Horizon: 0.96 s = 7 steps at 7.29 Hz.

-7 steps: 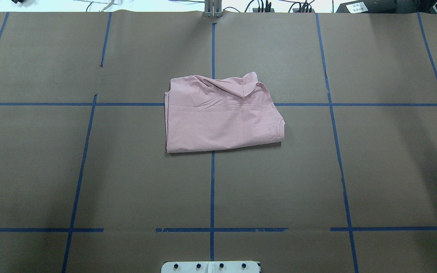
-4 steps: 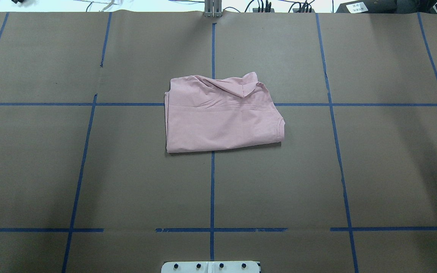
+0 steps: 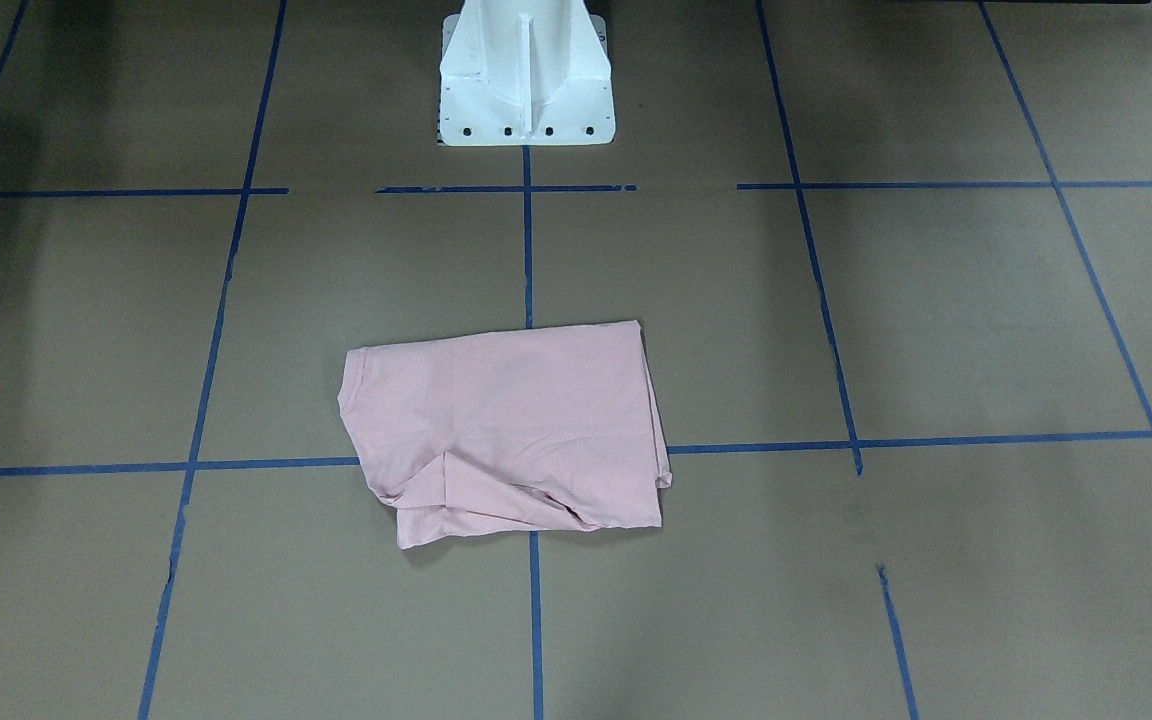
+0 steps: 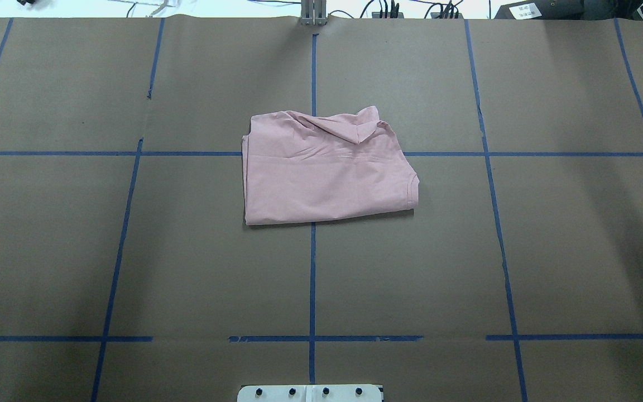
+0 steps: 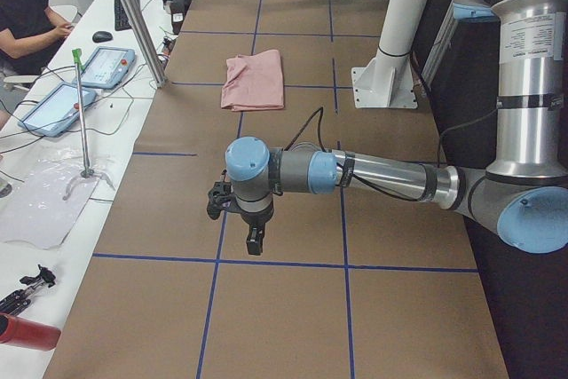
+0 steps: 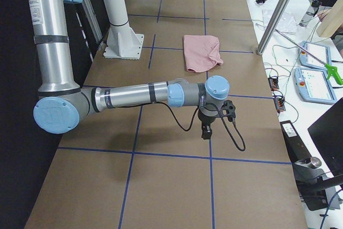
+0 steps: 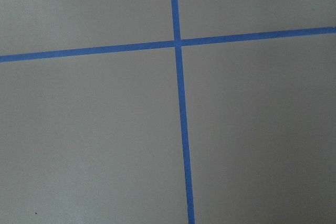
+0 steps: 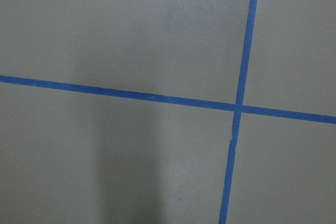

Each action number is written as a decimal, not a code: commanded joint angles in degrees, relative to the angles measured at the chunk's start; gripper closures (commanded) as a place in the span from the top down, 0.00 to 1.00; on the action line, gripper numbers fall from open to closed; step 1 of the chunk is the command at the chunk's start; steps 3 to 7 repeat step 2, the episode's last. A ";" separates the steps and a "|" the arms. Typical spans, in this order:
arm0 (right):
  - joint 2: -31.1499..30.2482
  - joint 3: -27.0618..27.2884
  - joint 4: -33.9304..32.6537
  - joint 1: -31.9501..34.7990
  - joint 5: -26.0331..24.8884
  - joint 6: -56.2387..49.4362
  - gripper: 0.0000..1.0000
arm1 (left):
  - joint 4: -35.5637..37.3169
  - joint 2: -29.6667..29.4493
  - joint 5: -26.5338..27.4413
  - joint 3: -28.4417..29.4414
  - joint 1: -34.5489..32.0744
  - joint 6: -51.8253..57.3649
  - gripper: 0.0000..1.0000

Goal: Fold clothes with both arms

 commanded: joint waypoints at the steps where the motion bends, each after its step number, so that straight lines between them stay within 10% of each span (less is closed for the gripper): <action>1: 0.07 -0.03 0.09 -0.06 0.01 0.01 1.00 | 0.00 -0.27 -0.15 -0.19 0.00 0.09 1.00; 7: 0.16 -0.03 0.00 -0.06 0.01 0.01 1.00 | 0.17 -0.28 -0.15 -1.23 0.00 0.09 1.00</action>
